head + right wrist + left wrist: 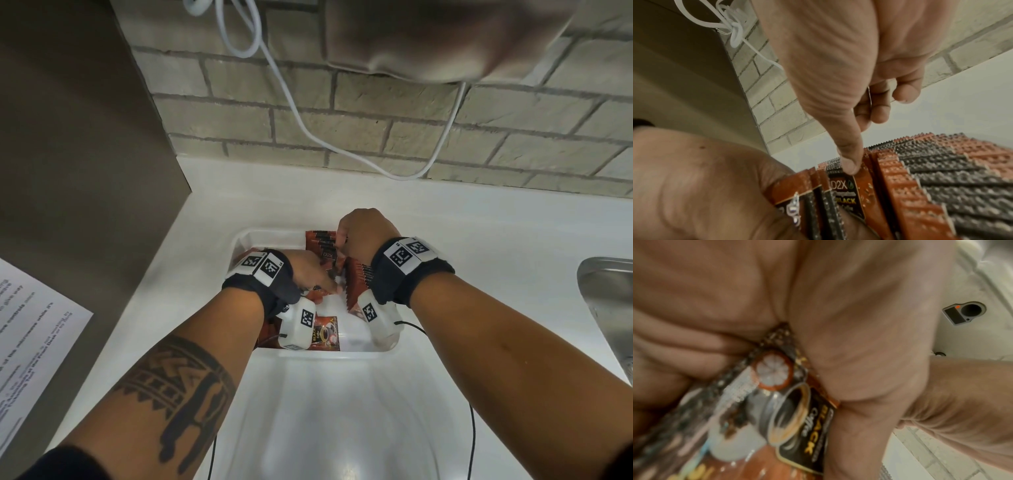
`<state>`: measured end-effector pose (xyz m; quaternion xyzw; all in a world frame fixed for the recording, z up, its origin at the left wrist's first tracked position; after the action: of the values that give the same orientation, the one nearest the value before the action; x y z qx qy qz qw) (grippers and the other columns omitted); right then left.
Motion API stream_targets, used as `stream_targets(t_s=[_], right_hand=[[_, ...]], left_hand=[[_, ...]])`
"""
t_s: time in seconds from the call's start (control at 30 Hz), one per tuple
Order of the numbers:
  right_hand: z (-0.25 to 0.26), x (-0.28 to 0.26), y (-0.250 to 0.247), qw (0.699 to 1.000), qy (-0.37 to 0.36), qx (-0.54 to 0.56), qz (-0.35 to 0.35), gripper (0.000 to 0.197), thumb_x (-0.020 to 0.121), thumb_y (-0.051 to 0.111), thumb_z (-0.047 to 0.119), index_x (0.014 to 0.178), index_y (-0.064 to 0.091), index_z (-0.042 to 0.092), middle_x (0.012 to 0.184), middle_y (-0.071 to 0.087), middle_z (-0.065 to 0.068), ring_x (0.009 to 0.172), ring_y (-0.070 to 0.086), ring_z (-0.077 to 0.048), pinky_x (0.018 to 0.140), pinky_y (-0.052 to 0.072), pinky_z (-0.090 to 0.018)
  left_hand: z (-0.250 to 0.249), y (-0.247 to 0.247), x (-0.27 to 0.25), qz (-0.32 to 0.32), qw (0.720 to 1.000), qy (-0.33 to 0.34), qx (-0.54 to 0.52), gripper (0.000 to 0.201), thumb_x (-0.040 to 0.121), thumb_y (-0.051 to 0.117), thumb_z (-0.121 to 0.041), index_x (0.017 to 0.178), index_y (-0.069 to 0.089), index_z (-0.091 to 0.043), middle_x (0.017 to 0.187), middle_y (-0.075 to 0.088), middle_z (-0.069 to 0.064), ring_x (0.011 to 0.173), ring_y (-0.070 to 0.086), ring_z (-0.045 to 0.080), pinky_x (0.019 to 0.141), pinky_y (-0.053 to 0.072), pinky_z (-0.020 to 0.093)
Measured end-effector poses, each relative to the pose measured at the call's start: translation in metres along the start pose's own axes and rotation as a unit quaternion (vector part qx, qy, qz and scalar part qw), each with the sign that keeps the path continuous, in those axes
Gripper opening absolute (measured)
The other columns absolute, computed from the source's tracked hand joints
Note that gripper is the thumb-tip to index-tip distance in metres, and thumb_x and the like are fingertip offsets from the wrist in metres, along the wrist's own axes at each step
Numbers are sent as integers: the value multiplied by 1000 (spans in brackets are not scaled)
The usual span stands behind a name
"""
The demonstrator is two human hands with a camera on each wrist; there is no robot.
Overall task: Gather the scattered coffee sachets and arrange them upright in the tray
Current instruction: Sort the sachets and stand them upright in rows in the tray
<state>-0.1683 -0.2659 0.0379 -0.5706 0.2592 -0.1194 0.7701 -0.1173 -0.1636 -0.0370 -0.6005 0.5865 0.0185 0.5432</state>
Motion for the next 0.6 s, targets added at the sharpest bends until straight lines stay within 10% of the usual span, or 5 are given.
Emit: stream_targets(t_s=[0.6], right_hand=[[2, -28, -33, 992, -21, 116, -51, 11, 88, 66, 14, 91, 75, 19, 77, 54, 20, 87, 54, -10, 69, 39, -22]], left_hand=[[1, -1, -12, 19, 1000, 3, -1, 47, 83, 71, -55, 110, 74, -16, 111, 73, 4, 106, 66, 22, 102, 49, 40]])
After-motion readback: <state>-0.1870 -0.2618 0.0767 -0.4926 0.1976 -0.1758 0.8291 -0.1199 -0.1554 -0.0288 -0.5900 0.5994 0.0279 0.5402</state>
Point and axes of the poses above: each hand's wrist, its own x-axis towards the middle knuckle, its own y-axis out of the palm, z = x × y, the point moved 7 cm from there along x, towards the middle knuckle
